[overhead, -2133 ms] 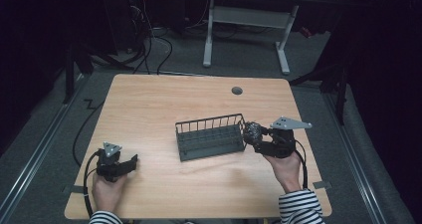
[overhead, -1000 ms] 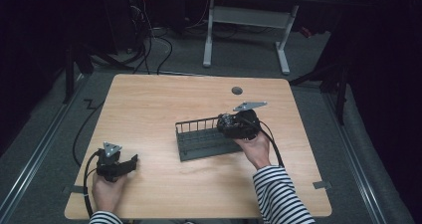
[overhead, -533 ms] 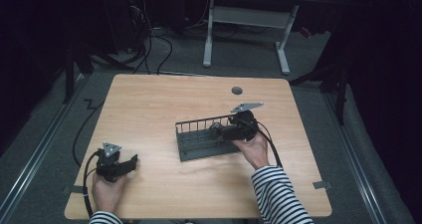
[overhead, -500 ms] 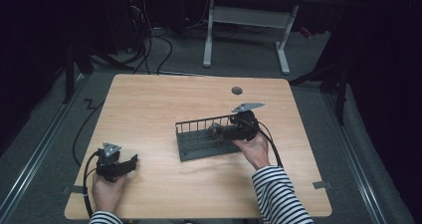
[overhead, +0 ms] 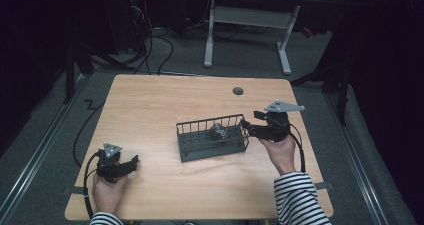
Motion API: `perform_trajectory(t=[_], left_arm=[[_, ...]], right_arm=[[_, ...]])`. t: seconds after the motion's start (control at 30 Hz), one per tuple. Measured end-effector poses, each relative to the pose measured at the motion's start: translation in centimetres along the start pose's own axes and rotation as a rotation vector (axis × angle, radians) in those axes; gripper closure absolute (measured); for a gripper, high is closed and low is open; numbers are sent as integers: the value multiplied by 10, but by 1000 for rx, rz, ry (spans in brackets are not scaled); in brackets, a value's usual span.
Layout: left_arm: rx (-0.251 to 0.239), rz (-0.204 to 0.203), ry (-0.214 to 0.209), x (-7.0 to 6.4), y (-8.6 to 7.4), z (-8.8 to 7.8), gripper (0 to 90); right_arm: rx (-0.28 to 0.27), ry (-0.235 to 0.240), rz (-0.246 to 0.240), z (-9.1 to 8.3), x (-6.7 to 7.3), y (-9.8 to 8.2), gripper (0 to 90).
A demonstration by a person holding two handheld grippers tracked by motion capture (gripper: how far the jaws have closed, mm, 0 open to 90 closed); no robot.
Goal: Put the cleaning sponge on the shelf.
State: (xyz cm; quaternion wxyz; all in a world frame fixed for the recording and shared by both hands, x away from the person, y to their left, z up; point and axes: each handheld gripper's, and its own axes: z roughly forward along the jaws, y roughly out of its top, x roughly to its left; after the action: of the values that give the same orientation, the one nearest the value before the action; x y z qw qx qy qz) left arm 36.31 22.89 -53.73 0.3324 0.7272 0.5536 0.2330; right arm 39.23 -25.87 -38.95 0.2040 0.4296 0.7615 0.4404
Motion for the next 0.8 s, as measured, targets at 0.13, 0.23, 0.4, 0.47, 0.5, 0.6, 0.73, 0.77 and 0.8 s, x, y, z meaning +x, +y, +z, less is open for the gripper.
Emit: perform_trajectory(t=[0.13,0.23,0.4,0.47,0.5,0.6,0.73,0.77,0.8], left_arm=[[0,1,0,0,0,0,258],[0,-3,0,0,0,0,258],[0,-3,-1,0,0,0,258],[0,-3,-1,0,0,0,258],[0,-2,0,0,0,0,258],[0,-1,1,0,0,0,258],[0,0,1,0,0,0,257],[0,0,1,0,0,0,257],[0,0,1,0,0,0,258]], right_arm=[[-30,-34,21,-21,-9,-4,375],[-52,-62,26,-34,-15,-9,408],[-66,-95,42,-50,-22,-22,417],[-83,-95,67,-57,-26,-27,418],[-89,-96,74,-60,-28,-29,418],[-91,-104,86,-65,-32,-35,418],[-97,-117,108,-73,-37,-47,419],[-97,-117,108,-73,-37,-47,419],[-104,-120,121,-76,-40,-52,419]])
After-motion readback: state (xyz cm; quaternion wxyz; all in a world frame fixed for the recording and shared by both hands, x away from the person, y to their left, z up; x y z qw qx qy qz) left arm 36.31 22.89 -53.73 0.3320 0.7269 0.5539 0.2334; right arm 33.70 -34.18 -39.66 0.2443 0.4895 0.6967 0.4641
